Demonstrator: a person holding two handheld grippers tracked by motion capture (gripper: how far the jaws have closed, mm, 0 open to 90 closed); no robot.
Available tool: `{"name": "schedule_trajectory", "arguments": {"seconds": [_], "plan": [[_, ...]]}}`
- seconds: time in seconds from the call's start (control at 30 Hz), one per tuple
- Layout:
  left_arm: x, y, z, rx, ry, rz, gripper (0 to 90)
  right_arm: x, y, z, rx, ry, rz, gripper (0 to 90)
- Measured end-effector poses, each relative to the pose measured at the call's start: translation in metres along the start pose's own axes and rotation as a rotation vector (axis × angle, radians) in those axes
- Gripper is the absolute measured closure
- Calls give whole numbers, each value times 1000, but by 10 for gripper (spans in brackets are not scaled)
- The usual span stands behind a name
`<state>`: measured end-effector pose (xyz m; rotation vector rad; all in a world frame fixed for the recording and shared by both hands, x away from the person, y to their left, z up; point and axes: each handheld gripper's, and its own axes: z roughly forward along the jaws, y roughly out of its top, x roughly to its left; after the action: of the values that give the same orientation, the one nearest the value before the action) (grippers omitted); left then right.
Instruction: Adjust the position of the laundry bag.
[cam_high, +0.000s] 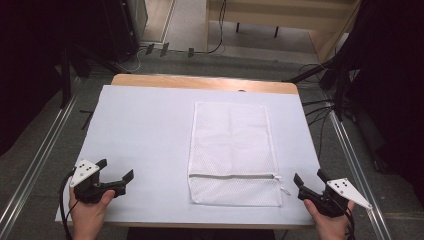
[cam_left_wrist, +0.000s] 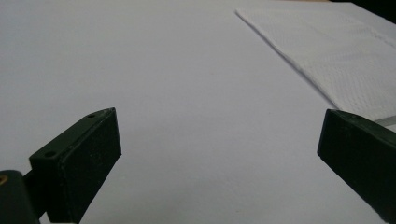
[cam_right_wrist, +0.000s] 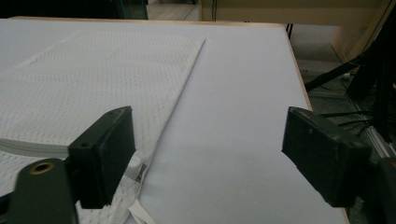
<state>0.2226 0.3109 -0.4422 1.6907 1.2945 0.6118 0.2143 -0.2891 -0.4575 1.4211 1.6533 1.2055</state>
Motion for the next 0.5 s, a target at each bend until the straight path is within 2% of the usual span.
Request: {"name": "schedule_trajectory", "arguments": {"seconds": [0.07,0.1,0.13,0.2,0.23,0.27,0.3,0.33,0.43,0.47,0.5], "plan": [[-7,1,3,14,-4,-12,81,-1,0,-1,-7,-1,16,242],[-7,1,3,14,-4,-12,86,-1,0,-1,-7,-1,16,242],[-17,3,7,27,-28,26,86,-2,0,-2,-20,2,35,266],[-22,5,10,32,-33,36,86,-2,0,-2,-21,-1,37,270],[-26,8,12,31,-51,31,95,-1,1,-1,-24,-6,37,272],[-30,10,15,32,-49,30,132,-1,1,-1,-24,-6,32,276],[-36,15,22,55,-30,23,223,1,1,0,-25,-1,17,282],[-36,15,22,55,-30,23,249,1,1,0,-25,-1,17,282],[-49,30,49,176,-47,-19,328,1,0,0,-15,44,14,360],[-49,30,49,176,-47,-19,342,1,0,0,-15,44,14,360],[-53,36,58,208,-74,-45,365,0,-1,1,-9,75,18,377]]}}
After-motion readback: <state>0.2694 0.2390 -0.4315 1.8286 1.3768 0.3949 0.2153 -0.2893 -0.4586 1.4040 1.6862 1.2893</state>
